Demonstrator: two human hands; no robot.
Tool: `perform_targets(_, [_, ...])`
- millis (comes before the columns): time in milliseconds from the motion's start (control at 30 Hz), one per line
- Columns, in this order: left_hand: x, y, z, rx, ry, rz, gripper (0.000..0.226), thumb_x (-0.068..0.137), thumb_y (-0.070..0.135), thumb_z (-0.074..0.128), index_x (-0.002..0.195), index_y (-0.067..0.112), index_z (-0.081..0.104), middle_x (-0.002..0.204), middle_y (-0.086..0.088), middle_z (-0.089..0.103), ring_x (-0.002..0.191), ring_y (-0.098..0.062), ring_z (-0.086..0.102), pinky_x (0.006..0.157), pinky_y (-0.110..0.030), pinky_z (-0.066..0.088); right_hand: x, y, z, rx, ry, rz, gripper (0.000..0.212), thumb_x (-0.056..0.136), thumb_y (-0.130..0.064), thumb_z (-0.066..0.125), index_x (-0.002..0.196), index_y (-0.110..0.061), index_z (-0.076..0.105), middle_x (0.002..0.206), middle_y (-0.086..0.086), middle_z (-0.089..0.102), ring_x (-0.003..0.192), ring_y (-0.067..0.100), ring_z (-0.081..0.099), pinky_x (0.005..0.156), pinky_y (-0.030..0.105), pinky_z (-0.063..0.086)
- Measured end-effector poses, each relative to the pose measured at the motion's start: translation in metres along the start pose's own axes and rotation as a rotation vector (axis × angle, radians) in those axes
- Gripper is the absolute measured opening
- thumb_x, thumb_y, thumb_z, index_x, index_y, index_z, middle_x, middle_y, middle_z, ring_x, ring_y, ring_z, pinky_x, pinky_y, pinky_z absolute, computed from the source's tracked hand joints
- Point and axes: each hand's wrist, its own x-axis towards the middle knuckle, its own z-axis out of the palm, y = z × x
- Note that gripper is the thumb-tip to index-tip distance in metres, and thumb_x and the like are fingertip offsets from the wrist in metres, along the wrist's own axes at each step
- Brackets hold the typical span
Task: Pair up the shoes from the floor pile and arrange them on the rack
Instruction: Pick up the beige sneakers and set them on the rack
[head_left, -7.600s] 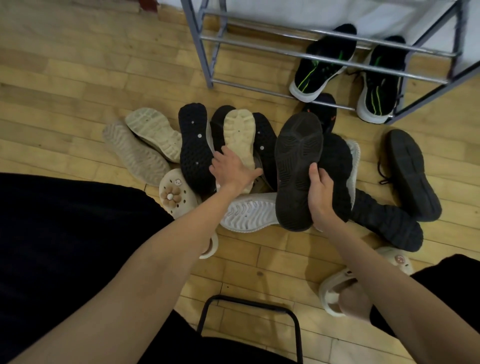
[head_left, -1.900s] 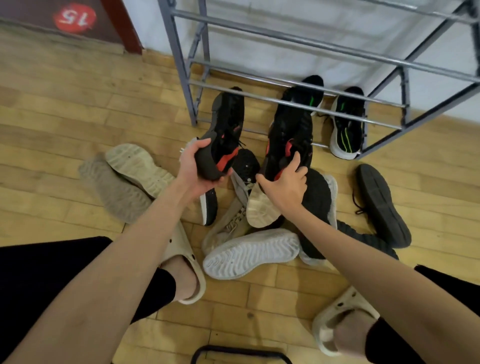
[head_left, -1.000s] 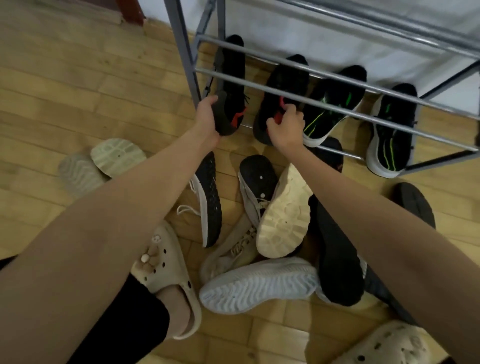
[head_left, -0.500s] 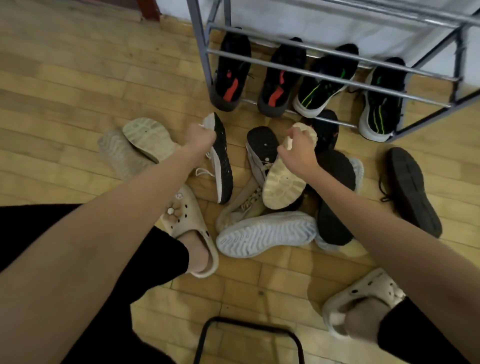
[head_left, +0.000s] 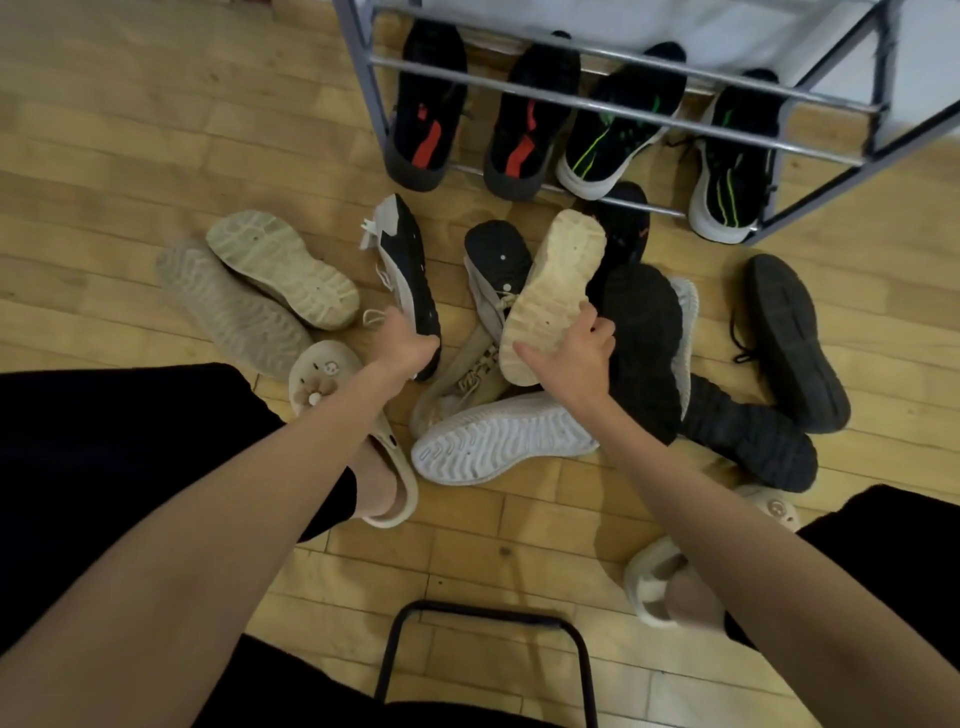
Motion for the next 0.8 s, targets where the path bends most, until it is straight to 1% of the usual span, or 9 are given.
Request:
perform_targets(167, [0.004,-0.01,-0.002,0.034,0.029,0.069,0.043,0.087,0.01,0.063,0.127,0.006,0.048,0.123,-0.014,0.06,0.112,-0.03,0.057,0.078,-0.028,0.04,0.004,-0.015,0.024,-0.126,0.058,0.054,0.119,0.065,-0.065,0.073,0.148,-0.005,0.012,0.145,0.029,0.019,0.129,0.045,0.027,0.107,0.047,0.028])
perform_targets(267, [0.003,-0.011,-0.003,0.016,0.029,0.088,0.043,0.087,0.008,0.06,0.129,0.009,0.051,0.123,-0.013,0.062,0.111,-0.028,0.058,0.078,-0.027,0.04,0.011,-0.022,0.032,-0.071,0.032,0.147,0.12,0.064,-0.061,0.076,0.148,-0.007,0.009,0.148,0.029,0.012,0.131,0.045,0.026,0.107,0.049,0.029])
perform_targets(400, [-0.003,-0.008,-0.003,0.042,0.024,0.112,0.038,0.087,0.01,0.058,0.125,0.011,0.055,0.116,-0.01,0.065,0.108,-0.028,0.06,0.076,-0.026,0.038,0.019,-0.026,0.025,0.005,0.05,0.176,0.115,0.061,-0.053,0.08,0.145,-0.01,0.015,0.144,0.025,0.02,0.127,0.042,0.029,0.106,0.051,0.028])
perform_targets(467, [-0.006,-0.002,-0.003,0.055,0.024,0.101,0.036,0.088,0.012,0.058,0.124,0.011,0.056,0.114,-0.01,0.065,0.106,-0.027,0.06,0.075,-0.025,0.038,0.02,-0.022,0.012,0.018,0.13,0.096,0.113,0.057,-0.055,0.078,0.144,-0.012,0.019,0.142,0.022,0.025,0.126,0.04,0.031,0.107,0.05,0.027])
perform_targets(533, [-0.009,0.003,-0.005,0.046,0.033,0.073,0.038,0.087,0.013,0.058,0.125,0.008,0.054,0.118,-0.011,0.063,0.108,-0.028,0.059,0.077,-0.028,0.041,0.014,-0.012,-0.002,-0.019,0.173,-0.083,0.114,0.054,-0.051,0.077,0.144,-0.011,0.02,0.141,0.019,0.029,0.127,0.038,0.032,0.107,0.049,0.027])
perform_targets(600, [-0.011,0.008,-0.006,0.065,0.091,0.073,0.043,0.086,0.016,0.059,0.127,0.005,0.052,0.126,-0.016,0.056,0.115,-0.031,0.055,0.089,-0.035,0.047,0.007,0.001,-0.015,-0.093,0.166,-0.288,0.115,0.052,-0.047,0.078,0.145,-0.009,0.021,0.142,0.019,0.029,0.127,0.036,0.032,0.106,0.048,0.03])
perform_targets(700, [-0.016,0.019,-0.011,0.089,0.197,0.177,0.048,0.09,0.022,0.057,0.135,0.009,0.047,0.132,-0.016,0.051,0.123,-0.03,0.049,0.101,-0.039,0.043,-0.002,0.017,-0.03,-0.147,0.131,-0.484,0.118,0.05,-0.041,0.078,0.147,-0.008,0.021,0.144,0.016,0.03,0.13,0.031,0.031,0.104,0.042,0.029])
perform_targets(733, [-0.017,0.024,-0.013,0.019,0.194,0.201,0.046,0.092,0.024,0.054,0.136,0.011,0.047,0.131,-0.014,0.053,0.121,-0.028,0.05,0.102,-0.039,0.043,-0.004,0.02,-0.033,-0.146,0.112,-0.521,0.119,0.049,-0.04,0.078,0.148,-0.009,0.02,0.145,0.013,0.03,0.132,0.028,0.029,0.104,0.038,0.026])
perform_targets(800, [-0.018,0.037,-0.016,-0.273,0.091,0.155,0.041,0.097,0.028,0.049,0.135,0.012,0.048,0.124,-0.01,0.058,0.114,-0.024,0.057,0.099,-0.042,0.047,-0.008,0.024,-0.039,-0.137,0.065,-0.565,0.121,0.05,-0.041,0.077,0.15,-0.01,0.016,0.149,0.01,0.028,0.136,0.024,0.026,0.104,0.033,0.019])
